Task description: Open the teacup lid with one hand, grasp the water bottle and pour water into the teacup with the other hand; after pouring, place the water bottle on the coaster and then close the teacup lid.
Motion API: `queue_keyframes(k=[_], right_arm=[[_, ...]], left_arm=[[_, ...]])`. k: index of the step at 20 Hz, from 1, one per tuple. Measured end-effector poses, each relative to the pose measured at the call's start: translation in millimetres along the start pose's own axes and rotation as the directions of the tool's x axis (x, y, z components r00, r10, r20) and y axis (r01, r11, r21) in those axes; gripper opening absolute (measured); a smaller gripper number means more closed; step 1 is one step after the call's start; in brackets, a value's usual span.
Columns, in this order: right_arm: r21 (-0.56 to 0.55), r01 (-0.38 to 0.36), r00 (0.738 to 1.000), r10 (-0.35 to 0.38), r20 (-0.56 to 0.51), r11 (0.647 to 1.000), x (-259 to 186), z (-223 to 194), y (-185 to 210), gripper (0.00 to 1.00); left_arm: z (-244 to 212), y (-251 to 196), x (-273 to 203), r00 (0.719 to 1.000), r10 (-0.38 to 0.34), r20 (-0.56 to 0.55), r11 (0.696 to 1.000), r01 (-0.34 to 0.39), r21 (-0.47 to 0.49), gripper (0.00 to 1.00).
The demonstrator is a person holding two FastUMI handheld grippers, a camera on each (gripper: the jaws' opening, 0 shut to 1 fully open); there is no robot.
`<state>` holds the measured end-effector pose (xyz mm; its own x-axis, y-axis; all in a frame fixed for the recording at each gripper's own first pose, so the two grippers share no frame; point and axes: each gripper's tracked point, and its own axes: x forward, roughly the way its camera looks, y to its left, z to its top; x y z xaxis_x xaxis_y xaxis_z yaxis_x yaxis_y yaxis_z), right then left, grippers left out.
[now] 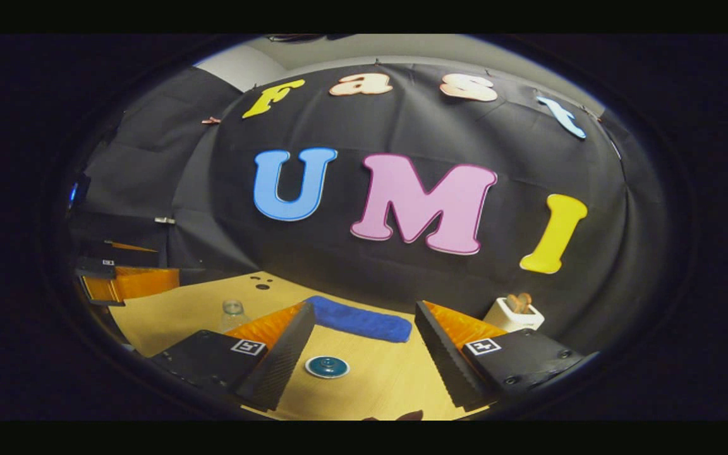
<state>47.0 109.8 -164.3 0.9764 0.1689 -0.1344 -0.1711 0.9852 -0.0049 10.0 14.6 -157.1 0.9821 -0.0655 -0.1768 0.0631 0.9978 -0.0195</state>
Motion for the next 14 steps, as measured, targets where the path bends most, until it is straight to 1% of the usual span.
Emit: queue_keyframes(k=[1,2,3,6,9,14], right_arm=[[0.008,-0.005,1.000,0.005,-0.008,1.000,6,-15,2,1.00],[0.015,-0.009,1.000,0.009,-0.021,1.000,12,-32,4,0.98],[0.021,-0.014,0.999,0.015,-0.039,1.000,17,-49,7,0.98],[0.038,-0.023,0.997,0.025,-0.072,0.999,33,-95,13,0.98],[0.058,-0.029,0.995,0.035,-0.092,0.998,47,-125,19,0.98],[0.079,-0.068,0.988,0.078,-0.134,0.995,68,-165,35,0.96]], left_arm=[[-13,-2,5,1.000,-0.009,-0.005,1.000,0.009,0.017,0.95],[-25,-5,9,1.000,-0.018,-0.009,0.999,0.018,0.035,0.95],[-40,-8,14,1.000,-0.025,-0.017,0.998,0.026,0.051,0.95],[-80,-17,29,0.998,-0.044,-0.047,0.997,0.047,0.064,0.95],[-118,-21,40,0.995,-0.052,-0.085,0.997,0.057,0.047,0.95],[-158,-23,56,0.990,-0.061,-0.129,0.997,0.066,0.038,0.95]])
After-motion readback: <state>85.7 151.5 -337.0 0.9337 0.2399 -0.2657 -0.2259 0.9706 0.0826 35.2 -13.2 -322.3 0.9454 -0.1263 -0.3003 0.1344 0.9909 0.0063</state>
